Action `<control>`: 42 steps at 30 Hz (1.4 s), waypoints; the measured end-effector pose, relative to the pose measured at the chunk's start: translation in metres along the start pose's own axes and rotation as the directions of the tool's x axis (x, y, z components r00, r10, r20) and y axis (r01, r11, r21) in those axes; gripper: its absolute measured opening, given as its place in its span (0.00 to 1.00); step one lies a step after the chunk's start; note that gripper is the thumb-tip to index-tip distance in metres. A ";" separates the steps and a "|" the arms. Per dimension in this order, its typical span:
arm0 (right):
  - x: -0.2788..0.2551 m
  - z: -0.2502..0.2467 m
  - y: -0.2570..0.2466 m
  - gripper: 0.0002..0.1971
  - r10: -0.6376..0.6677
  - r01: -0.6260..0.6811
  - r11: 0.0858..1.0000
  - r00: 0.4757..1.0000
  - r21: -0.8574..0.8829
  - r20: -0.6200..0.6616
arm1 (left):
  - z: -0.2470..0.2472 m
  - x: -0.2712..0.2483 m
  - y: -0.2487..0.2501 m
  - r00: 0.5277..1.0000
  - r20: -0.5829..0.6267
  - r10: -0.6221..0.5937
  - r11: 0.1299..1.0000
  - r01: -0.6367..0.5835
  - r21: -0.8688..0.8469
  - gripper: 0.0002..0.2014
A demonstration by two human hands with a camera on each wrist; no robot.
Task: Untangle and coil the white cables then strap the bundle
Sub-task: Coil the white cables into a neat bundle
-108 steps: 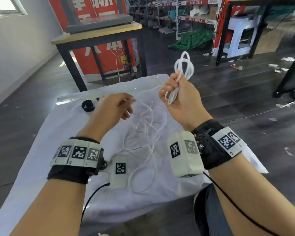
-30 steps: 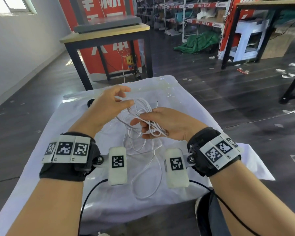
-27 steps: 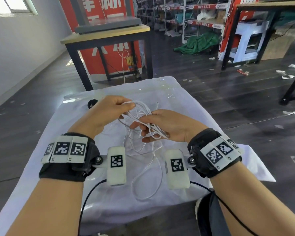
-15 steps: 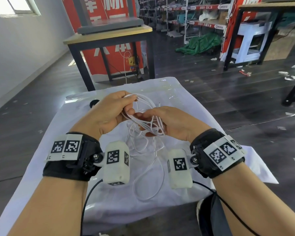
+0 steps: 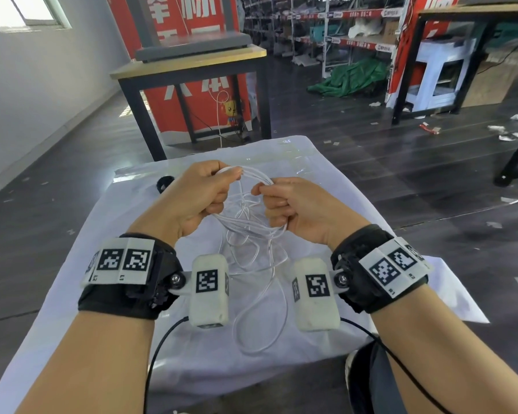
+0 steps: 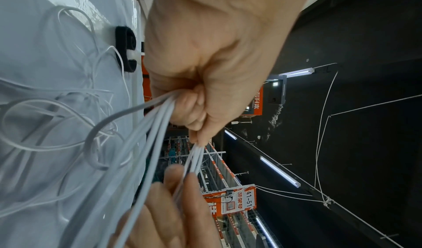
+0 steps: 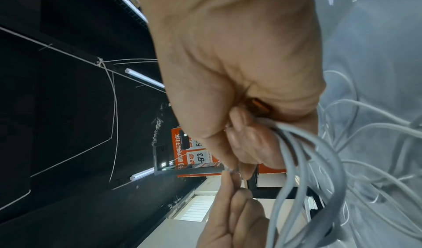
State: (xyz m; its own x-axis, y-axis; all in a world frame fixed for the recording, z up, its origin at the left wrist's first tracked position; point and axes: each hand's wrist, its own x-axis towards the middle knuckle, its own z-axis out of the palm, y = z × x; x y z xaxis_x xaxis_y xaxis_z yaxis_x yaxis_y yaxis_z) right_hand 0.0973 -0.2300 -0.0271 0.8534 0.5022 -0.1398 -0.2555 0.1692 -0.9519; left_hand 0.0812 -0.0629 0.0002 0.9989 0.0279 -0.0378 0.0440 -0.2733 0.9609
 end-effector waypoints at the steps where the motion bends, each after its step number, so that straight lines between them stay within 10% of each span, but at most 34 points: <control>1: 0.000 0.001 0.000 0.09 0.009 -0.009 0.999 1.000 -0.040 0.018 | 0.000 0.000 0.000 1.000 -0.010 0.003 1.000 -0.003 -0.019 0.07; 13: -0.003 0.003 0.006 0.20 0.178 -0.092 0.924 0.962 -0.371 0.205 | -0.001 0.002 0.001 0.998 -0.060 0.000 0.915 -0.024 -0.404 0.04; 23: -0.014 0.000 0.006 0.17 0.157 0.069 0.801 0.934 -0.595 0.320 | -0.004 -0.001 -0.003 0.989 0.080 0.127 0.988 -0.133 0.080 0.15; 29: -0.012 0.001 0.008 0.13 0.259 -0.090 0.905 0.893 -0.417 0.369 | -0.006 0.001 -0.010 0.980 -0.056 0.191 0.949 -0.169 0.265 0.21; 42: -0.012 0.003 0.006 0.17 0.181 0.007 0.897 0.906 -0.443 0.382 | -0.001 -0.001 0.002 0.999 -0.046 -0.022 0.924 0.003 -0.383 0.20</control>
State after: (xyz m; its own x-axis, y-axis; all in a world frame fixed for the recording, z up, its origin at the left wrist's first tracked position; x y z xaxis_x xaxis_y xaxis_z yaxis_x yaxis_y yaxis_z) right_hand 0.0847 -0.2326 -0.0300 0.5534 0.8097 -0.1952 -0.0220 -0.2200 -0.9752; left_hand 0.0804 -0.0620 0.0025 0.9959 0.0778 -0.0462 0.0370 0.1161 0.9926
